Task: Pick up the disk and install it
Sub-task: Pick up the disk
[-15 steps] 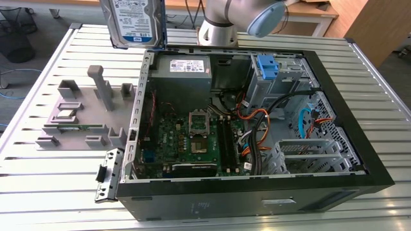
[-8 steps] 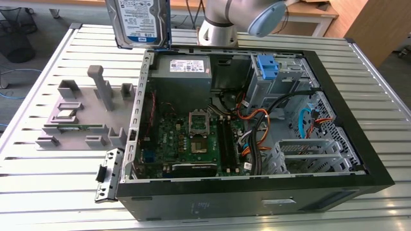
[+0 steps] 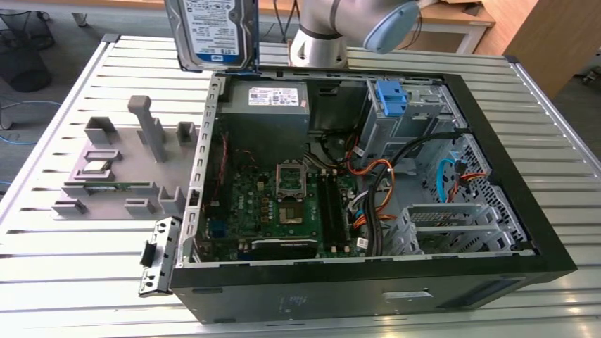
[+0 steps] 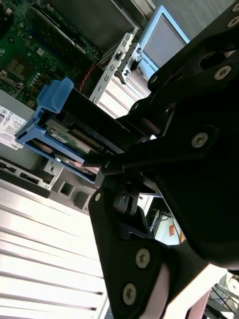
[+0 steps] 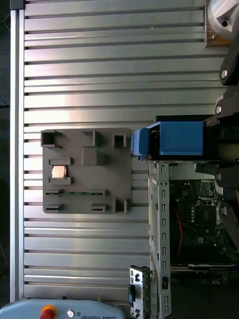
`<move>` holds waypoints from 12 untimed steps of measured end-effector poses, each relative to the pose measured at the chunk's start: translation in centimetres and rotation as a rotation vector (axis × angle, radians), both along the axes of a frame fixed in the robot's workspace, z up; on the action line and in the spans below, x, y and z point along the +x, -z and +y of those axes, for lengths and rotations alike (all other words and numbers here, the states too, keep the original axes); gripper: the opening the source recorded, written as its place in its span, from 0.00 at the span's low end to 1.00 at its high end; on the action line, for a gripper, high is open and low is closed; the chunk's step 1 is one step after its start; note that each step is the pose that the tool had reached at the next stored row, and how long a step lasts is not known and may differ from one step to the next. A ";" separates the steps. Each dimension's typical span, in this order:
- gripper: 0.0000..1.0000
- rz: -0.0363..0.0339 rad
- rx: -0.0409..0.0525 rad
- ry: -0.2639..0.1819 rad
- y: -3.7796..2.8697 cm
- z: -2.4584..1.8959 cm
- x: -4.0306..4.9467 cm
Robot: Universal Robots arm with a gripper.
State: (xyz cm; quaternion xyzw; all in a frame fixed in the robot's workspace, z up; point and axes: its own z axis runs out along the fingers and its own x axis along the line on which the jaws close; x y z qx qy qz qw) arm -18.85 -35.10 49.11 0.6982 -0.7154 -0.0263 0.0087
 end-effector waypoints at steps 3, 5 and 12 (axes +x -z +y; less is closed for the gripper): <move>0.35 -0.0001 0.0001 0.000 0.00 0.00 0.45; 0.35 0.0000 0.0000 0.000 0.00 0.00 0.71; 0.35 -0.0001 0.0000 0.000 0.00 0.00 1.66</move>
